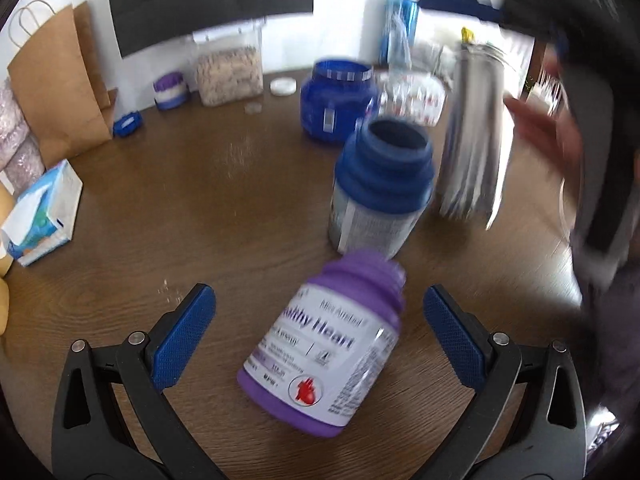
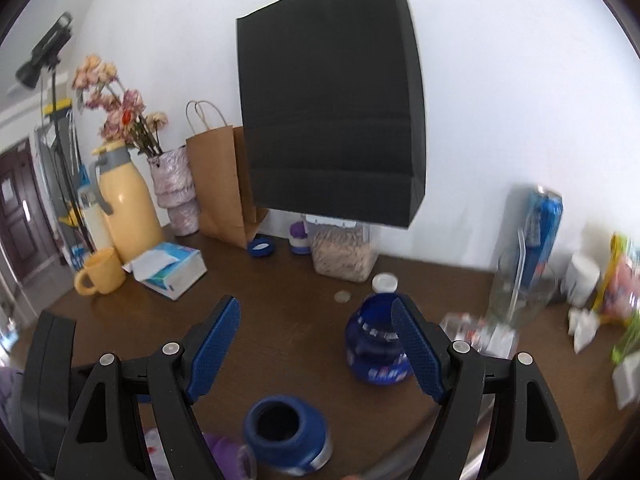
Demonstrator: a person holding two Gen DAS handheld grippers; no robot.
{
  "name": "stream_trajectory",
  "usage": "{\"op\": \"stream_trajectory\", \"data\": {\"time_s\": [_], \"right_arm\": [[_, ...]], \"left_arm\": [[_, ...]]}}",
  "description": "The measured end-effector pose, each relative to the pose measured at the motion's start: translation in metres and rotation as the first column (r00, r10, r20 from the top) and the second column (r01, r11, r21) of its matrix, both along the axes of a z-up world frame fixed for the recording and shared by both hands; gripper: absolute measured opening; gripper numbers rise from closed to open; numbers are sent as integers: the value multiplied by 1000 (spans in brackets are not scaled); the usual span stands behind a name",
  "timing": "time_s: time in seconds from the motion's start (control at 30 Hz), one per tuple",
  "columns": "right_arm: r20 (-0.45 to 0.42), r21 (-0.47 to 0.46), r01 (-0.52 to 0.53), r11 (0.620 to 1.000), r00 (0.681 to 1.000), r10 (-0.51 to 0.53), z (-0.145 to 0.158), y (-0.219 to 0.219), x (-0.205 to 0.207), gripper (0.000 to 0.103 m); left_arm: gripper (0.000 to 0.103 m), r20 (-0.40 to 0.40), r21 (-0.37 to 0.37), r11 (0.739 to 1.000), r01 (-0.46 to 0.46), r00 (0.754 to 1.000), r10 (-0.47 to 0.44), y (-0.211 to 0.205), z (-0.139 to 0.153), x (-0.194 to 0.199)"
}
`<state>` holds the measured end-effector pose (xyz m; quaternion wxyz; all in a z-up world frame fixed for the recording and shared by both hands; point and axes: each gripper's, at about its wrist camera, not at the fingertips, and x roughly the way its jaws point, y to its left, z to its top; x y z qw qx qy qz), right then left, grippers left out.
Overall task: Flip cup upright
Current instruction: 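Move the left tool toward the purple bottle lying on its side, then close the left gripper around the purple bottle's label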
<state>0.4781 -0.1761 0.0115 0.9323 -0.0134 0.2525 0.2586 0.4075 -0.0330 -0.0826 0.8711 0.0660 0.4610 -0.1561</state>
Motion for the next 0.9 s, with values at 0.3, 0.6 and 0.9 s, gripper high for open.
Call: {"op": "stream_trajectory", "data": {"time_s": [0.3,0.6,0.9], "right_arm": [[-119,-49,-179,983,978,172,-36,25,10,82],[-176,-24,-270,963,949,262,-49,36,0,82],[-181,-14,-251,968,953,244,-50,33,2,82]], "left_arm": [[64,-98,19,1000,0,995,2,1,-28,10],[63,-37,-18,991,-129,991,129,26,-15,2],[63,-13,-59,986,-158,987,158,32,-8,10]]}}
